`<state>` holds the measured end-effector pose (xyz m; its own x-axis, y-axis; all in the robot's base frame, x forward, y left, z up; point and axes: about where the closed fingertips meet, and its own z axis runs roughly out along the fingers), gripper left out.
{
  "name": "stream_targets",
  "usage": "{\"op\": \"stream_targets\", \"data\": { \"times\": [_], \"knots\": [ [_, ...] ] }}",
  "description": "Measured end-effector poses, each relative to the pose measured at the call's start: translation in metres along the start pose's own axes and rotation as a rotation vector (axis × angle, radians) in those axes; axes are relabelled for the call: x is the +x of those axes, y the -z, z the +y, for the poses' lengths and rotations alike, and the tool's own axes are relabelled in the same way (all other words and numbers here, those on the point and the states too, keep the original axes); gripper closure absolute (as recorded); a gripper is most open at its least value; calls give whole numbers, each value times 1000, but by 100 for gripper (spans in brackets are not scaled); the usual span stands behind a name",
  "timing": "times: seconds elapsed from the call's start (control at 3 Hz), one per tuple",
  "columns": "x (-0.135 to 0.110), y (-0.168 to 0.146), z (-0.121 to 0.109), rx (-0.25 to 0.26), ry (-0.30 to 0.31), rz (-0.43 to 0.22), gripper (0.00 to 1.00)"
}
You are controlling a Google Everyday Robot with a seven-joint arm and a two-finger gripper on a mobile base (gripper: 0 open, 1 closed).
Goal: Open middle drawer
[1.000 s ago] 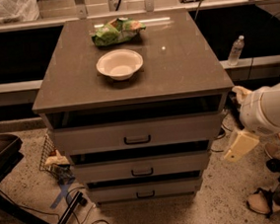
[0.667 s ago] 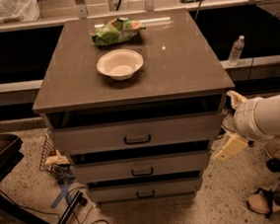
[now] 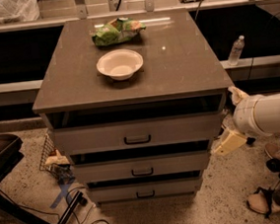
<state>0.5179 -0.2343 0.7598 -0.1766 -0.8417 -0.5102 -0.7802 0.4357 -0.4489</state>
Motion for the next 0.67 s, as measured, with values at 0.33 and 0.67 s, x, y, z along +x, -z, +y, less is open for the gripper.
{"op": "stream_targets", "data": {
  "times": [0.33, 0.67],
  "knots": [
    [8, -22, 24, -32, 15, -24, 0],
    [26, -54, 70, -66, 22, -69, 0]
  ]
}}
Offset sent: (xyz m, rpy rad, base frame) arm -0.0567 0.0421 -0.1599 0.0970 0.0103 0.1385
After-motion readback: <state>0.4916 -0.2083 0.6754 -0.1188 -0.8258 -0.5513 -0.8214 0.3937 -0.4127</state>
